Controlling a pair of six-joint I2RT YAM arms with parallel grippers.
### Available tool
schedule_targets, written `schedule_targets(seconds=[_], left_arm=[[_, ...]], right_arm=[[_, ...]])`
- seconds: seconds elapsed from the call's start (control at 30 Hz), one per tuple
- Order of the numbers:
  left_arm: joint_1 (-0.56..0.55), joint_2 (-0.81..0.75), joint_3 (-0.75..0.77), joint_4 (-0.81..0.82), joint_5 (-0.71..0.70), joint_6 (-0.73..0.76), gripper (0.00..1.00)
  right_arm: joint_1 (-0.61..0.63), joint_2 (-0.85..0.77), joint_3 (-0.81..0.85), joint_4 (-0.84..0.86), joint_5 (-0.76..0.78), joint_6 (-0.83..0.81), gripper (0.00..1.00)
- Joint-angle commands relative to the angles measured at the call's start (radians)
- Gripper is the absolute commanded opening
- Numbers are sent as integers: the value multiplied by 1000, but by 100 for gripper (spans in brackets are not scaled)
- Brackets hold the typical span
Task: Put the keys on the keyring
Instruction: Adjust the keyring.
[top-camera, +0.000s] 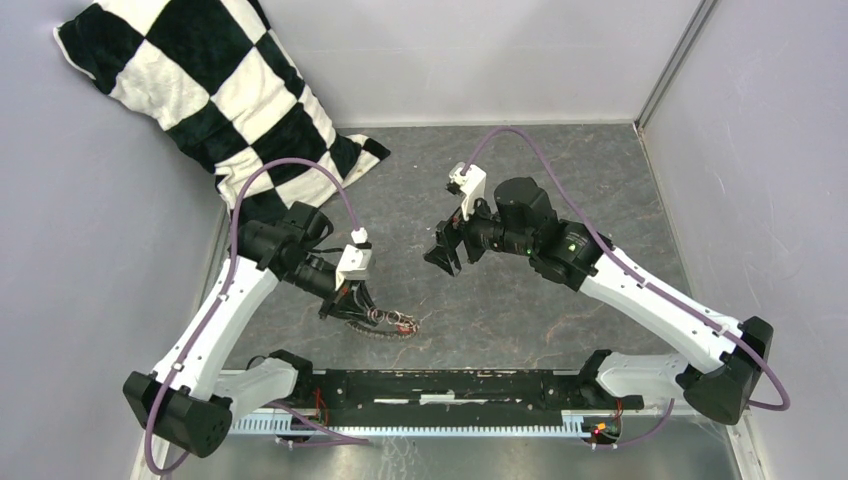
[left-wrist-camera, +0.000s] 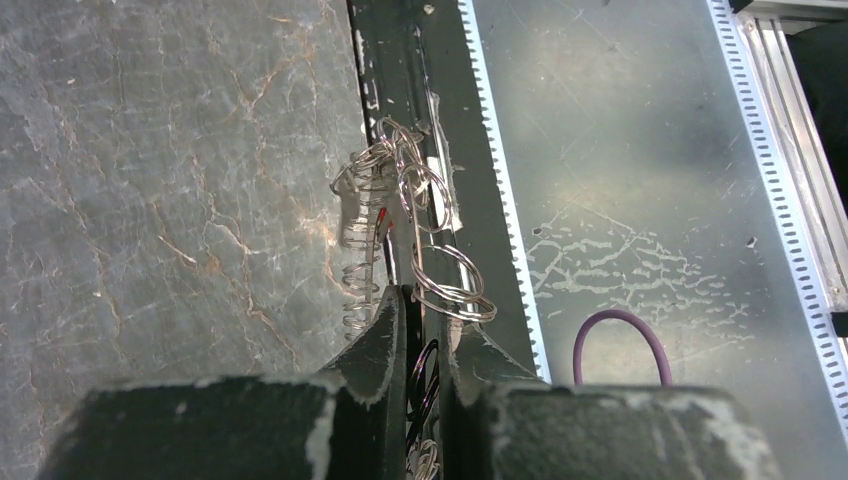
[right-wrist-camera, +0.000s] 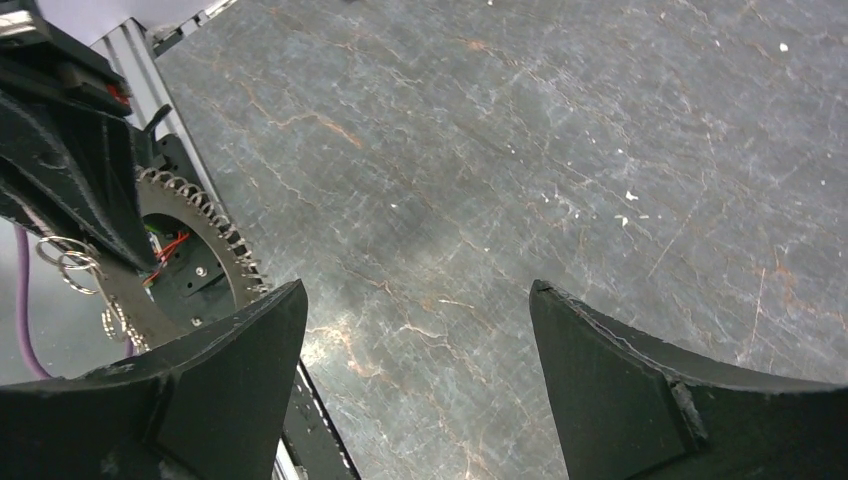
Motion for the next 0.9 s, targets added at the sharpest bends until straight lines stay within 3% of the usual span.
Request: schedule_targets(seconds=[0.0, 0.23, 0.47, 0.87], left_arm=[[-2, -11, 49, -5, 24, -45, 2], [-3, -36, 41, -5, 17, -56, 2], [-6, -45, 34, -4, -4, -82, 2], [-17, -75, 20, -6, -54, -63, 2]], right_arm=[[-22, -12, -24, 45, 16, 32, 89], [-32, 0, 8, 19, 35, 35, 89], [-40, -17, -23, 30, 83, 56, 98], [-63, -41, -75, 61, 123, 70, 98]])
